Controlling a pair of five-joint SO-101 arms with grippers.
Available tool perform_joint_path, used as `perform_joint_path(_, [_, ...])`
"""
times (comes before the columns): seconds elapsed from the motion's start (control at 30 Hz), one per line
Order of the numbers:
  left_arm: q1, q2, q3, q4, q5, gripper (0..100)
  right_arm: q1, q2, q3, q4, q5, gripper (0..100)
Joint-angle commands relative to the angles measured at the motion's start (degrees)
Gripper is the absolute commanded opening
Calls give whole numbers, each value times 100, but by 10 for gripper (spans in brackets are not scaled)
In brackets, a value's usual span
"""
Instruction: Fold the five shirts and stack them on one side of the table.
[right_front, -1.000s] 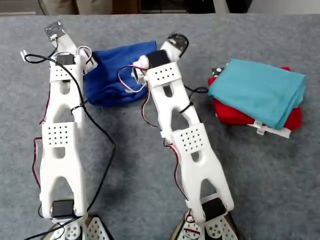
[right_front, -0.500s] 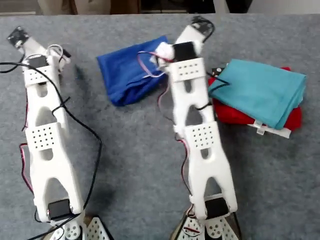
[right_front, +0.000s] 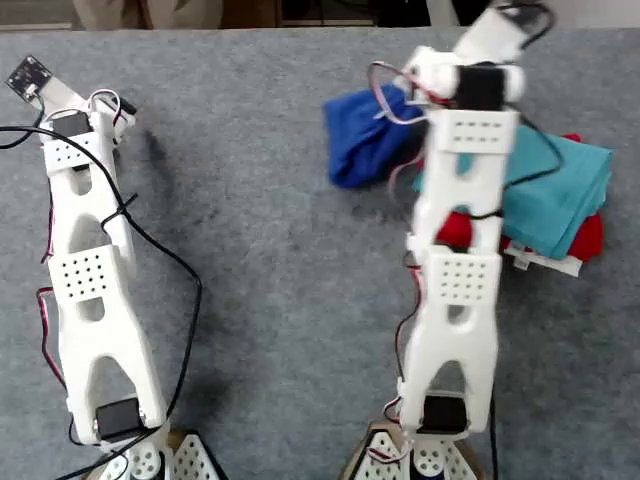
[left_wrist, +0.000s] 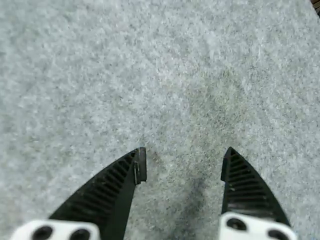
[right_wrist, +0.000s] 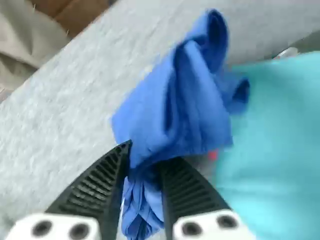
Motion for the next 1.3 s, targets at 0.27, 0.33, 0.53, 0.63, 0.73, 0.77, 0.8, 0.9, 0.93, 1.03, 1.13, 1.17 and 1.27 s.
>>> perform_joint_path(0.27, [53, -136, -316, 35, 9, 253, 1745, -1209, -207, 97, 1213, 2])
perform_joint_path(0.33, [53, -136, -316, 35, 9, 253, 1938, -1305, -198, 105, 1380, 2])
perform_joint_path(0.53, [53, -136, -316, 35, 9, 253, 2097, -1499, -110, 105, 2066, 2])
perform_joint_path(0.63, [53, -136, -316, 35, 9, 253, 2167, -1516, 330, 105, 2505, 19])
perform_joint_path(0.73, [53, -136, -308, 35, 9, 253, 2290, -1525, 963, 105, 2831, 166])
perform_joint_path(0.77, [44, -136, -308, 35, 9, 253, 2360, -1525, 1121, 105, 2866, 233])
perform_joint_path(0.8, [44, -136, -299, 35, 9, 253, 2431, -1525, 1226, 105, 2919, 305])
perform_joint_path(0.9, [53, -136, -325, 141, 0, 254, 2571, -1684, 1270, 105, 3314, 492])
perform_joint_path(0.93, [62, -136, -325, 176, 0, 255, 2624, -1798, 1244, 105, 3367, 521])
perform_joint_path(1.03, [114, -136, -325, 176, -9, 255, 2651, -2360, 1288, 105, 3349, 471])
perform_joint_path(1.13, [149, -136, -325, 176, -70, 253, 2624, -2949, 1253, 105, 3349, 318])
perform_joint_path(1.17, [149, -136, -325, 176, -141, 253, 2624, -3160, 1253, 105, 3349, 249])
perform_joint_path(1.27, [141, -136, -316, 246, -176, 253, 2633, -3785, 1297, 105, 3455, 45])
